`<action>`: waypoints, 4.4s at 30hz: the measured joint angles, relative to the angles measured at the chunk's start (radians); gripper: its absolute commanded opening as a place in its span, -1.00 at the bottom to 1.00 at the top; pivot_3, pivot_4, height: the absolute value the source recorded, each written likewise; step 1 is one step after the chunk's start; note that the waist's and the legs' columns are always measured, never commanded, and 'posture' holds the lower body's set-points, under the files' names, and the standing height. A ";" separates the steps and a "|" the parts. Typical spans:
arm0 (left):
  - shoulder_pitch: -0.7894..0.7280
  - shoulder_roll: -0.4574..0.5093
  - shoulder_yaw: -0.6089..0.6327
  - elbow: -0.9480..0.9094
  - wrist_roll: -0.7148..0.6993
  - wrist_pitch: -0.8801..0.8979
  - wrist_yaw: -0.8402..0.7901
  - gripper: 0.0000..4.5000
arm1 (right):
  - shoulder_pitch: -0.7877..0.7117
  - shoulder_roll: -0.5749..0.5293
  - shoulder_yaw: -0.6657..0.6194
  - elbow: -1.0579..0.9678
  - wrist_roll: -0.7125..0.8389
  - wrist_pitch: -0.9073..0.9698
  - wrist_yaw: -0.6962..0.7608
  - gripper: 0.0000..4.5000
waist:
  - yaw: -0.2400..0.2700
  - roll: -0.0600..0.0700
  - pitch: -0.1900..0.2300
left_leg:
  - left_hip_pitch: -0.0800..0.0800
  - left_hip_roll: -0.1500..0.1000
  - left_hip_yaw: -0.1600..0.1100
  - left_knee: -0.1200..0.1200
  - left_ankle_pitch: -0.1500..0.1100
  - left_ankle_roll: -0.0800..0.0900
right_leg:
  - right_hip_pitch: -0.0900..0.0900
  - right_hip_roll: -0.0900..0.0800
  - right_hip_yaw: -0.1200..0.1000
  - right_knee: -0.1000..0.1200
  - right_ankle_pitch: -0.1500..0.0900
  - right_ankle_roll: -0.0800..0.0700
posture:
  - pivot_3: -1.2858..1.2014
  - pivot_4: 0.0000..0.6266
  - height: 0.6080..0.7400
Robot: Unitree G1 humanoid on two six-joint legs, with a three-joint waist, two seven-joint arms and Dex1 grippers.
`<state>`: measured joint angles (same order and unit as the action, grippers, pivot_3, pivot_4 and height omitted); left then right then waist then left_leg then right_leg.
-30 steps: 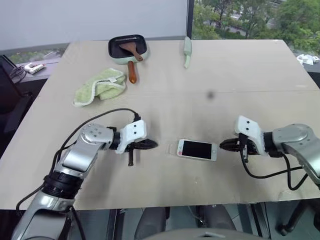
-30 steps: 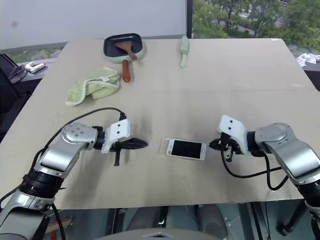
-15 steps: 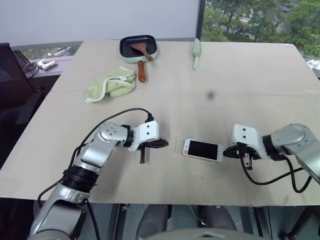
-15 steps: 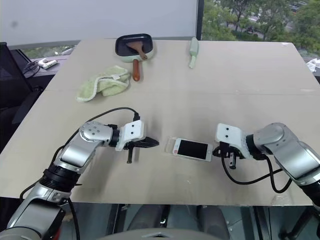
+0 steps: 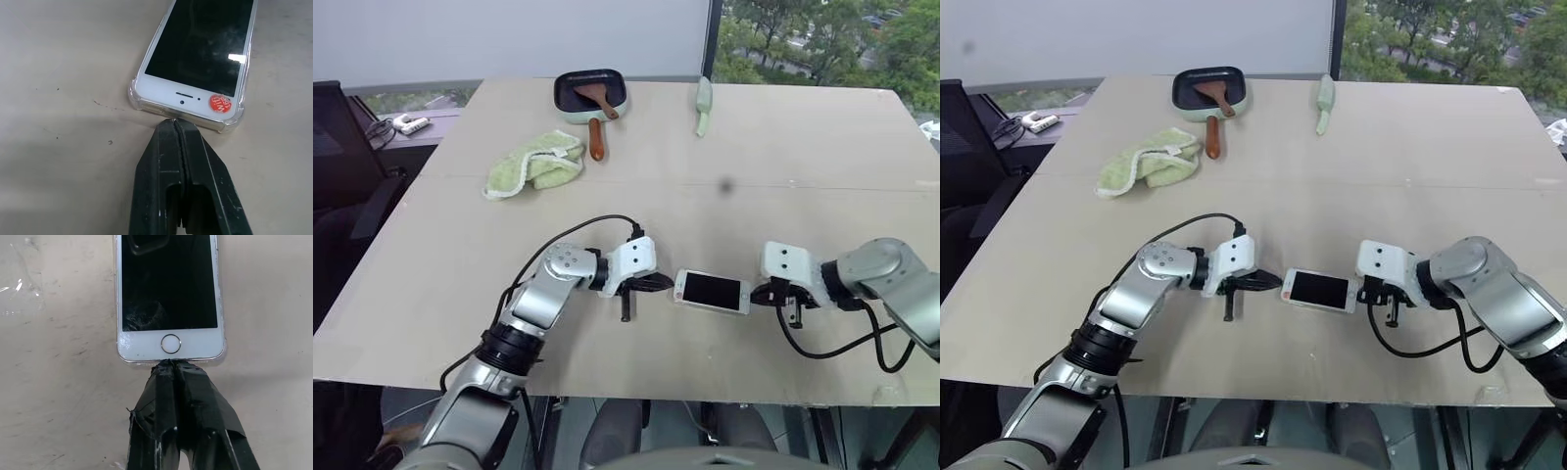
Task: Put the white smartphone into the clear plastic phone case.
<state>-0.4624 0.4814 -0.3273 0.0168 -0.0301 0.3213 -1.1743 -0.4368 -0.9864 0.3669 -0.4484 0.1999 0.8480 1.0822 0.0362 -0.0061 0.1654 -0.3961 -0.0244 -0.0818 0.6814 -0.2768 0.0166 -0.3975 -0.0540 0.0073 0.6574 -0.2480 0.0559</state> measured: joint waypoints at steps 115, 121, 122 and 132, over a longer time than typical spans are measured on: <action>0.027 -0.073 0.030 0.025 -0.173 0.046 0.113 -1.00 | 0.290 0.266 -0.218 0.280 0.099 -0.481 0.015 -0.98 | -0.041 -0.010 -0.016 | 0.018 0.002 -0.001 -0.013 0.000 0.000 | 0.017 0.000 0.005 -0.012 -0.001 0.000 | 0.03 -0.52 1.00; 0.057 -0.029 0.209 -0.120 -0.325 0.115 0.143 -0.76 | 0.311 0.318 -0.337 0.239 0.247 -0.400 -0.018 -1.00 | -0.048 0.000 -0.007 | 0.012 0.003 0.000 -0.015 0.000 -0.001 | 0.008 0.000 0.007 -0.011 0.000 0.000 | 0.03 -0.52 1.00; 0.069 -0.018 0.222 -0.134 -0.335 0.120 0.144 -0.65 | 0.316 0.316 -0.349 0.230 0.254 -0.394 -0.022 -1.00 | -0.048 0.000 -0.007 | 0.012 0.003 0.001 -0.015 0.000 -0.001 | 0.008 0.000 0.007 -0.011 -0.001 0.000 | 0.03 -0.52 1.00; 0.410 0.171 0.357 -0.240 -0.398 0.070 0.074 1.00 | 0.519 0.211 -0.511 0.203 0.294 -0.403 0.001 0.98 | -0.041 0.003 -0.004 | 0.007 0.003 0.003 -0.017 0.000 0.000 | 0.002 -0.001 0.009 -0.012 -0.001 0.000 | 0.03 -0.52 1.00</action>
<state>-0.0526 0.6524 0.0297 -0.2236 -0.4282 0.3915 -1.1007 0.0820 -0.7757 -0.1440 -0.2452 0.4938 0.4448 1.0828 -0.0050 -0.0033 0.1612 -0.3887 -0.0218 -0.0784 0.6645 -0.2771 0.0163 -0.3954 -0.0552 0.0164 0.6452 -0.2485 0.0560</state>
